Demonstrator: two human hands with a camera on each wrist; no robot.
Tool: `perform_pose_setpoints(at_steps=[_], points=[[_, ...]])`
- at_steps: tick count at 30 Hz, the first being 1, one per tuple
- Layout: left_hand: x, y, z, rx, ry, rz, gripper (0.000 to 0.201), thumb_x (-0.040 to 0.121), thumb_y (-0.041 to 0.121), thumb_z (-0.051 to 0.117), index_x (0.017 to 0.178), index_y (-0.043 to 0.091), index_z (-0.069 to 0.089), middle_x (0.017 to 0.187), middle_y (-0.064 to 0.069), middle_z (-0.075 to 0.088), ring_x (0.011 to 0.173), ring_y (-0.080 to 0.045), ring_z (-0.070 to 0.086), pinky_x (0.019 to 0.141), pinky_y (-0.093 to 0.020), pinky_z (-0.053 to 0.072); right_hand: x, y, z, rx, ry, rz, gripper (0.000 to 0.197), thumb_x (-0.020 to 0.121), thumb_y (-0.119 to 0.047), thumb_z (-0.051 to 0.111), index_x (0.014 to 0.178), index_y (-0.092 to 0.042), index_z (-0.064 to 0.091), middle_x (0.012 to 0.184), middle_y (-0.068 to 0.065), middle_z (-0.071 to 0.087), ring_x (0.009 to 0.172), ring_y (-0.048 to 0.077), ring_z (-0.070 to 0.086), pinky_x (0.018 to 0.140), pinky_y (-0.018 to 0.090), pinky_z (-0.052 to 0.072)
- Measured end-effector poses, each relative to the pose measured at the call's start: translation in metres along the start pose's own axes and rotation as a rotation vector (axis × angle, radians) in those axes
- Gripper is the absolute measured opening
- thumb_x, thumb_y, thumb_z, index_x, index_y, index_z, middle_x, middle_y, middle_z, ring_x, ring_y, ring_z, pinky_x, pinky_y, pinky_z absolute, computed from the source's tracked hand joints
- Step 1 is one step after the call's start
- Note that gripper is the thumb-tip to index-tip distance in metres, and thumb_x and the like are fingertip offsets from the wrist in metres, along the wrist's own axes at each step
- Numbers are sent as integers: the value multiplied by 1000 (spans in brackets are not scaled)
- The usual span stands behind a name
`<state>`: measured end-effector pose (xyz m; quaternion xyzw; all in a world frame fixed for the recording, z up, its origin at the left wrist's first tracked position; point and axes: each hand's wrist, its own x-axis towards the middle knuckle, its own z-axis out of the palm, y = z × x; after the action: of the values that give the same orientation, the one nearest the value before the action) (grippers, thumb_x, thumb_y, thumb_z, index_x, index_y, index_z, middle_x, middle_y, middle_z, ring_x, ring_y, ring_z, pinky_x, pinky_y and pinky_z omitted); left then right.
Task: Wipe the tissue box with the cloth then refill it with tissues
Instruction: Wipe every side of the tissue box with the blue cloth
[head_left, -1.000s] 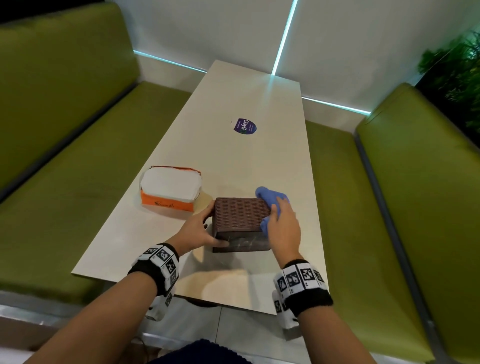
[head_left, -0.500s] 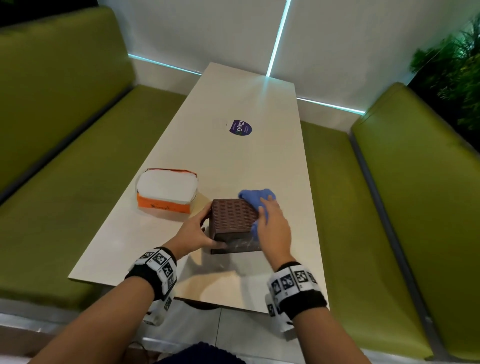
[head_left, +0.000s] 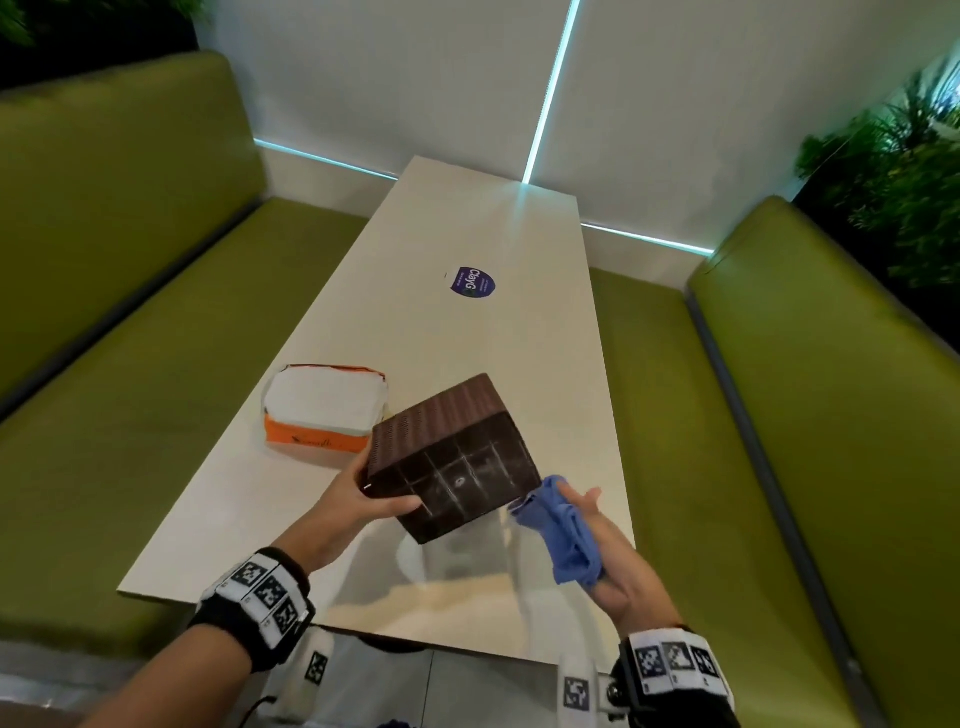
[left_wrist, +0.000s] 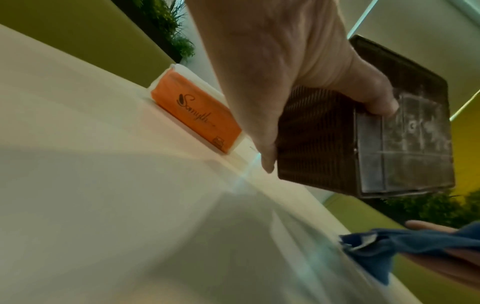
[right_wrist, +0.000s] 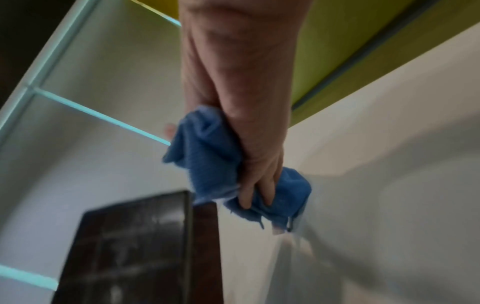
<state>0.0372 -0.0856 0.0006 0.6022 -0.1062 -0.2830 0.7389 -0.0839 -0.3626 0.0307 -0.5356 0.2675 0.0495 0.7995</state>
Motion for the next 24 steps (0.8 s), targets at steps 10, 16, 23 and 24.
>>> perform_pose_setpoints(at_steps=[10, 16, 23, 24], points=[[-2, 20, 30, -55, -191, -76, 106, 48, 31, 97, 139, 22, 43, 127, -6, 66, 123, -25, 59, 90, -31, 55, -1, -17, 35, 2, -322, -51, 40, 75, -10, 79, 110, -6, 59, 96, 10, 74, 82, 21, 73, 65, 28, 58], [9, 40, 16, 215, -256, -157, 144, 52, 37, 94, 149, 47, -13, 154, 21, 19, 142, -6, 21, 117, -39, 21, 4, -30, 26, -349, -296, -115, 66, 67, -8, 80, 127, -7, 51, 110, 7, 71, 99, 23, 70, 77, 30, 57], [22, 32, 28, 277, -178, -85, 94, 65, 1, 87, 141, 29, 38, 135, 11, 54, 127, -12, 51, 95, -26, 48, 6, -38, 27, -502, -203, -146, 91, 73, -26, 83, 148, -32, 31, 148, -5, 46, 127, 22, 54, 97, 39, 53], [23, 27, 28, 264, -150, -66, 97, 63, 2, 89, 141, 28, 37, 136, 10, 52, 127, -13, 50, 96, -26, 48, 3, -42, 27, -534, -155, -174, 94, 79, -26, 78, 151, -37, 19, 150, -9, 40, 123, 20, 56, 89, 34, 56]])
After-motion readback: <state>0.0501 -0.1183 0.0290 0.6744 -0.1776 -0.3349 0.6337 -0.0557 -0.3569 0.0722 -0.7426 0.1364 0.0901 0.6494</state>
